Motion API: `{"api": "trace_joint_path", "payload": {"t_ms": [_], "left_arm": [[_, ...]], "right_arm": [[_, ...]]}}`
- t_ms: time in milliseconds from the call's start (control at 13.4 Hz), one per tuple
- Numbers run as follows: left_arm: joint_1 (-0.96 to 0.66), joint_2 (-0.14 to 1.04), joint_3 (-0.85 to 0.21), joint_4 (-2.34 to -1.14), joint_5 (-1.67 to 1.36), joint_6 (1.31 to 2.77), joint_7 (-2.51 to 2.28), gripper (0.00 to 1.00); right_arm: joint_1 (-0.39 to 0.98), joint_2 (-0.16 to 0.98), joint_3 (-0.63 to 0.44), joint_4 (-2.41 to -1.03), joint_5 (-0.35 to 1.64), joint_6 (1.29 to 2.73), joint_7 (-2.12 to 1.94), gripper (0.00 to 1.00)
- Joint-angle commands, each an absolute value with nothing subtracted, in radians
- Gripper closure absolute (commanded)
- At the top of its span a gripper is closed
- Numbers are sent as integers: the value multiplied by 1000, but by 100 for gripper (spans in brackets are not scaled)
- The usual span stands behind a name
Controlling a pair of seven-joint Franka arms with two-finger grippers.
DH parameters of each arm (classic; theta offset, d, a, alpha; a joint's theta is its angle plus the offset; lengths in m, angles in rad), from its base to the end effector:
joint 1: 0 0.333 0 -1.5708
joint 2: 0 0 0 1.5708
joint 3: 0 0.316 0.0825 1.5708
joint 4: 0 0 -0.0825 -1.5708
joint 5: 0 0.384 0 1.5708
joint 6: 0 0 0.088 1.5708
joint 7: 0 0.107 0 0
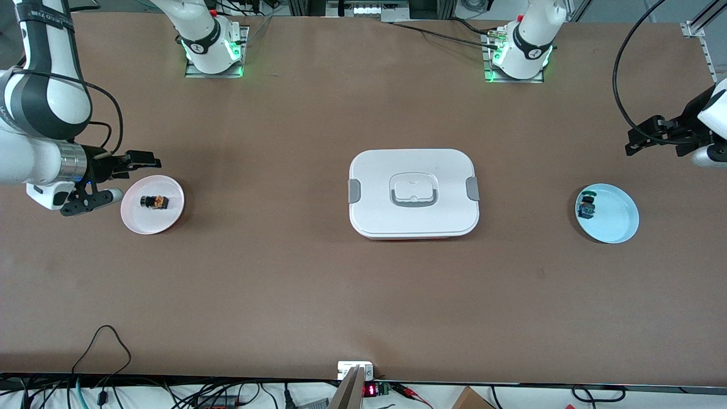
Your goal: Transfer orange switch to right arm and place
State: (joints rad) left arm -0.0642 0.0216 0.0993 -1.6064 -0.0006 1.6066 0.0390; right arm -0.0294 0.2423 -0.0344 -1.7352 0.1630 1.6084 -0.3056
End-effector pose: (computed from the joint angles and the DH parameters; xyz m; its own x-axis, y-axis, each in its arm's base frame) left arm 0.5627 0.0191 0.5988 0.9998 -0.0039 -0.0213 -0.0039 -1.0000 -0.0007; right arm 0.5852 -0.0193 0.4135 0.9249 0.2310 -0.3019 0.1596 -0.9568 -0.2430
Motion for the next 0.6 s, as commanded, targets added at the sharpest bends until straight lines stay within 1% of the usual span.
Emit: {"api": "trace_joint_path", "payload": {"t_ms": [0,149,224,373,522], "left_arm": [[-60,35,101,-1577,-17,1589,38,0],[-46,35,101,-1577,-43,1589,40,0],[-40,35,101,-1577,-44,1589,40,0],[-40,35,101,-1577,-44,1589,40,0],[-41,35,101,-1577,-44,1591,40,0]], "right_arm": [[-31,235,-37,-1683,128,1555,-284,0],[-31,235,-37,-1672,19,1575,-386,0],[-31,235,-37,-1658,-10,1612,-417,0],[-35,229,-46,-1652,4,1679,-375,0],[-32,218,-49,-1620,50,1648,-173,0]]}}
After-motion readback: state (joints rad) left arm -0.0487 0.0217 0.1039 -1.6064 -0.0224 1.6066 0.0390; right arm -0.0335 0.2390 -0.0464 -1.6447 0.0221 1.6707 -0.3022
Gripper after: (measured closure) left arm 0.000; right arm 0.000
